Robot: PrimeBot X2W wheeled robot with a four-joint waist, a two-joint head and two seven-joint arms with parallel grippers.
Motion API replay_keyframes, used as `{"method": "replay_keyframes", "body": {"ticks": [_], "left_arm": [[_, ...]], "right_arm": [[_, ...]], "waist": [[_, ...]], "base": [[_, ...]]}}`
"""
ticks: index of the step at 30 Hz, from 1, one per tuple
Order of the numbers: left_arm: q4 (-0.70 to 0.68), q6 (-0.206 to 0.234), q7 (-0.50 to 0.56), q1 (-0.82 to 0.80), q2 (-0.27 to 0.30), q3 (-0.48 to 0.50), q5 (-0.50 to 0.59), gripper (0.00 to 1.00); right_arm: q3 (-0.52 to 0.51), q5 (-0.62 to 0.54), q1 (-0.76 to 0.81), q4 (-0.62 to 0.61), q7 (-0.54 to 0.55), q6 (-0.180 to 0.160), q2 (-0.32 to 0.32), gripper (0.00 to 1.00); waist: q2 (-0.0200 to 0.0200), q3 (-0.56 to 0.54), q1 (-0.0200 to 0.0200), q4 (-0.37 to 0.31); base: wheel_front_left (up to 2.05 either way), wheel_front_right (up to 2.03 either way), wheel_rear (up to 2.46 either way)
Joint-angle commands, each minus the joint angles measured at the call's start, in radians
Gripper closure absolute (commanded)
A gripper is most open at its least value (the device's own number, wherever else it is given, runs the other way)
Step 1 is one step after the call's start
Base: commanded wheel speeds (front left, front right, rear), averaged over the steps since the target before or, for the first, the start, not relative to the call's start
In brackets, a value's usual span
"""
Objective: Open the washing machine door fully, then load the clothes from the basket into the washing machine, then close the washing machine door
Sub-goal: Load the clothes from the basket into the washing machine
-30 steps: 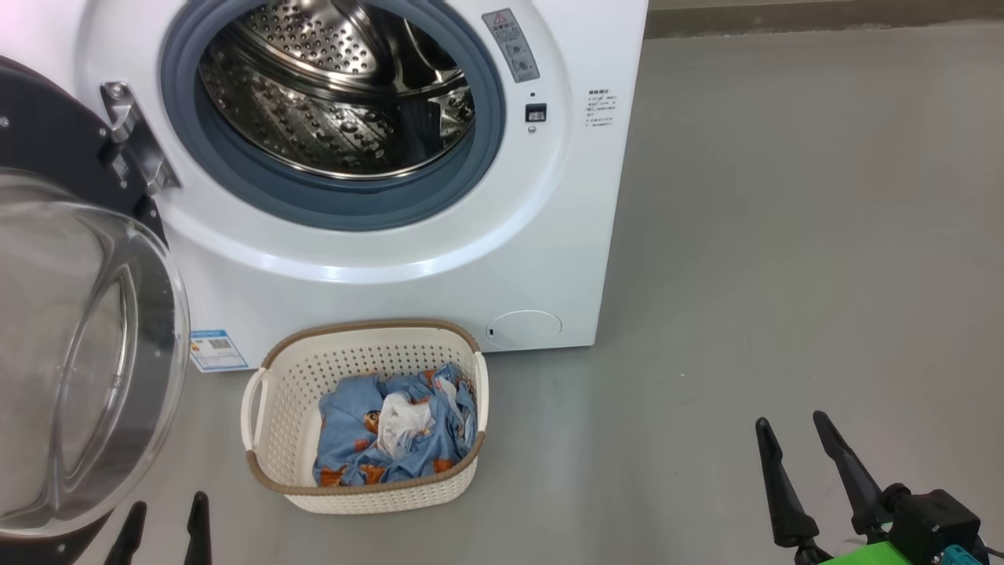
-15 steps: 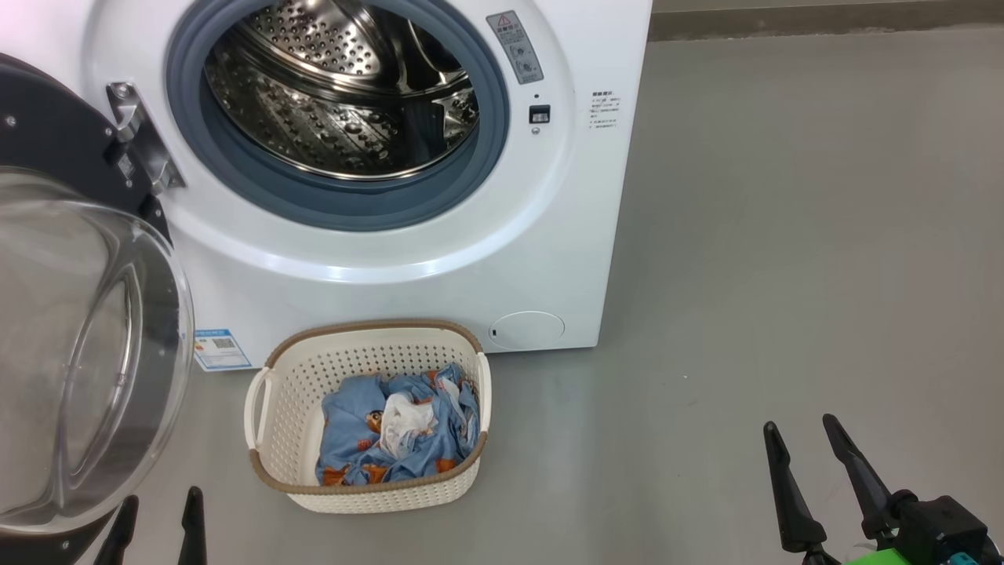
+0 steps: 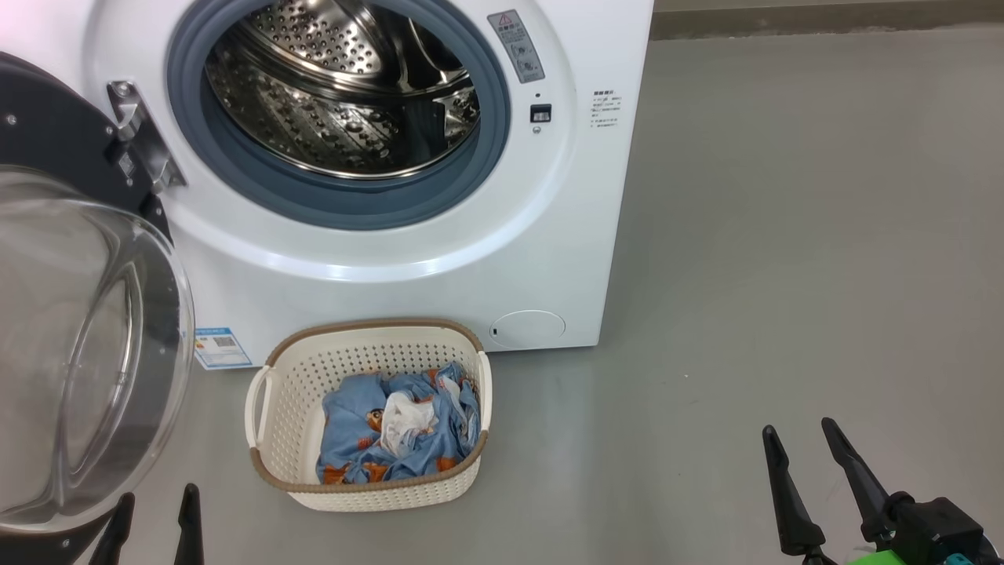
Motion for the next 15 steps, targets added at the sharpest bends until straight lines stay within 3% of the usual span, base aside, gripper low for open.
{"method": "replay_keyframes", "body": {"ticks": [1,15], "left_arm": [[-0.028,-0.002,-0.007,-0.036,0.02,0.037,0.003,0.0],[-0.015,-0.002,-0.007,-0.047,0.026,0.034,-0.001,0.0]], "right_arm": [[0.024,-0.006,-0.015,-0.019,-0.012,0.003,-0.006,0.0],[0.032,-0.001,-0.022,0.001,-0.012,0.003,-0.006,0.0]], "waist": [[-0.0001,0.004,0.0,0.002],[-0.0001,0.008,0.0,0.008]], "base": [[0.0,0.0,0.0],[0.0,0.0,0.0]]}}
